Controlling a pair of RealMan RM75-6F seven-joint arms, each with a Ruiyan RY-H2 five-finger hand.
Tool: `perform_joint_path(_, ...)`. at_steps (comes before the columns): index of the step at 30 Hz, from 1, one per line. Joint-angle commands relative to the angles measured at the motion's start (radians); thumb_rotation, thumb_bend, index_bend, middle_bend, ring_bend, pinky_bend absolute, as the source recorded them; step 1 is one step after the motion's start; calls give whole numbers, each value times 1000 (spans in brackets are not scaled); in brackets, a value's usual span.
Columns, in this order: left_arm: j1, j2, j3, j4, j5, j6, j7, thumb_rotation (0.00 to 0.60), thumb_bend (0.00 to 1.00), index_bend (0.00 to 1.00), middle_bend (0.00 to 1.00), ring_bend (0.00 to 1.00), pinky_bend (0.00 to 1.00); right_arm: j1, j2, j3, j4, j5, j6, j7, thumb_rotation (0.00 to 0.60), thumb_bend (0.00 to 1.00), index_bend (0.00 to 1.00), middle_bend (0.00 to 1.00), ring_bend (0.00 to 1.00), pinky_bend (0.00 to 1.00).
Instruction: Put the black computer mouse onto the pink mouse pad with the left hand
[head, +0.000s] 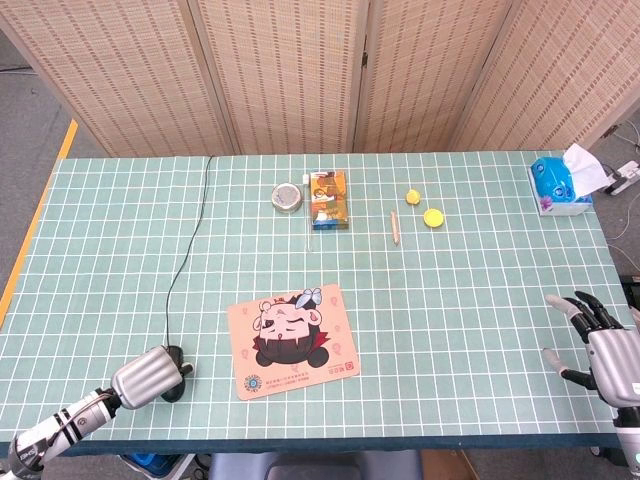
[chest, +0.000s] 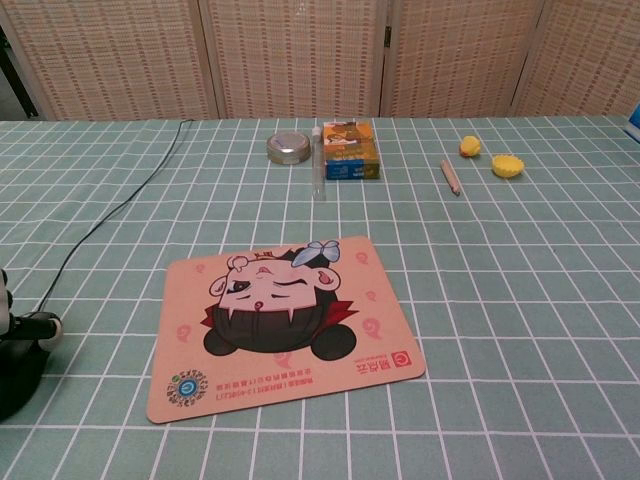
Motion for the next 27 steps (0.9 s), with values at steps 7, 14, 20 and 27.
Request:
perform_joint_path(7, -3, 0, 5, -11, 27, 50, -17, 600, 83, 588, 1000, 1000, 1000, -2, 2, 0, -1, -1, 4, 2, 600, 235, 187, 250, 111, 363)
perform_joint_path(14, -13, 3, -14, -46, 29, 61, 11, 600, 83, 604, 1000, 1000, 1000, -5, 5, 0, -2, -4, 10, 6, 600, 235, 187, 250, 111, 363)
perform_joint_path(20, -29, 6, -44, -103, 22, 53, 53, 600, 83, 603, 1000, 1000, 1000, -9, 9, 0, -4, -6, 17, 13, 600, 235, 187, 250, 111, 363)
perform_joint_path(27, -63, -11, -91, -165, 1, 17, 91, 600, 83, 603, 1000, 1000, 1000, -12, 16, 0, -5, -10, 25, 24, 600, 236, 187, 250, 111, 363)
